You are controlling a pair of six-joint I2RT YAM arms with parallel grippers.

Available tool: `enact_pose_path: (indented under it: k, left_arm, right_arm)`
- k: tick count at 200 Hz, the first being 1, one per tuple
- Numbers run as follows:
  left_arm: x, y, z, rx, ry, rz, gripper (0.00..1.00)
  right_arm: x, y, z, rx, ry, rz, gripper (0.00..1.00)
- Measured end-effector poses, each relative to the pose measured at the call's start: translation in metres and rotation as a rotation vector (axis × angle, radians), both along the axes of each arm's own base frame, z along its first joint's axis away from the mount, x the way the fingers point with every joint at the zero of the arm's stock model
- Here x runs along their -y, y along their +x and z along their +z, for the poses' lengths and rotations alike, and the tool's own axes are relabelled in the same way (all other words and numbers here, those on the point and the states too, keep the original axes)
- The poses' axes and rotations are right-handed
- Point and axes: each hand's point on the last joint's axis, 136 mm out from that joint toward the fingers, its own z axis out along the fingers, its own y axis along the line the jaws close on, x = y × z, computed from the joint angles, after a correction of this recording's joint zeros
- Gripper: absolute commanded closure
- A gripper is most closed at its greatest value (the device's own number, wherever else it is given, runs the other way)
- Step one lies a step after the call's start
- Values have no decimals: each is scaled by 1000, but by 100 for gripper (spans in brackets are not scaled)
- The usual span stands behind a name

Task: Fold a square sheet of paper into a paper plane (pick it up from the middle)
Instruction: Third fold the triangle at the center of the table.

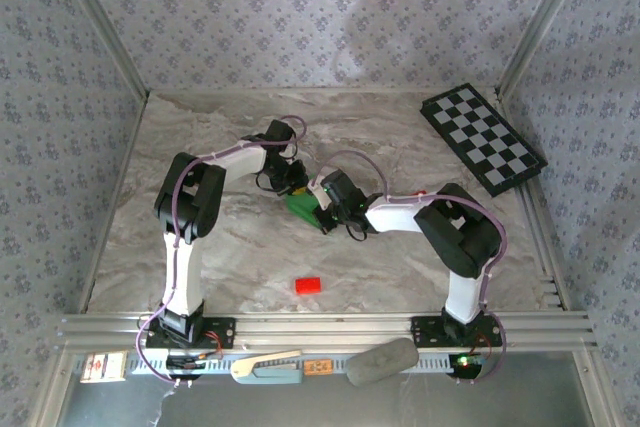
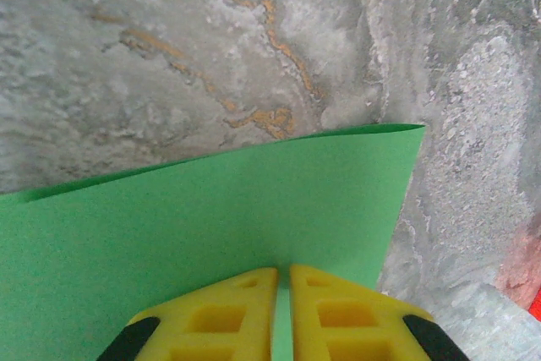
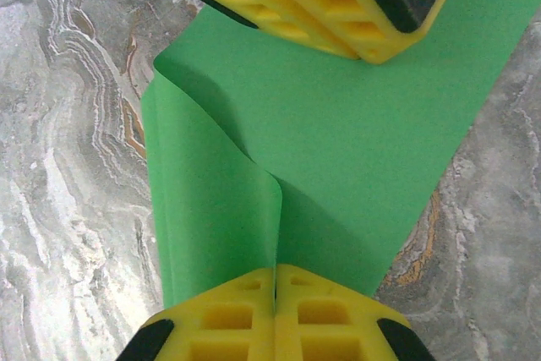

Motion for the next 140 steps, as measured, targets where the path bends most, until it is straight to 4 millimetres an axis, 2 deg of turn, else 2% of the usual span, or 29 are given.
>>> enact_pose_path:
  k: [105,140]
  left_arm:
    - [0,0,1,-6,-13,3,86]
    - [-2,7,8,-10,-41,24,85]
  right_arm:
    - [0,0,-1,5,-7,-3,96]
    - [-1,1,-1,8,-4,-4,96]
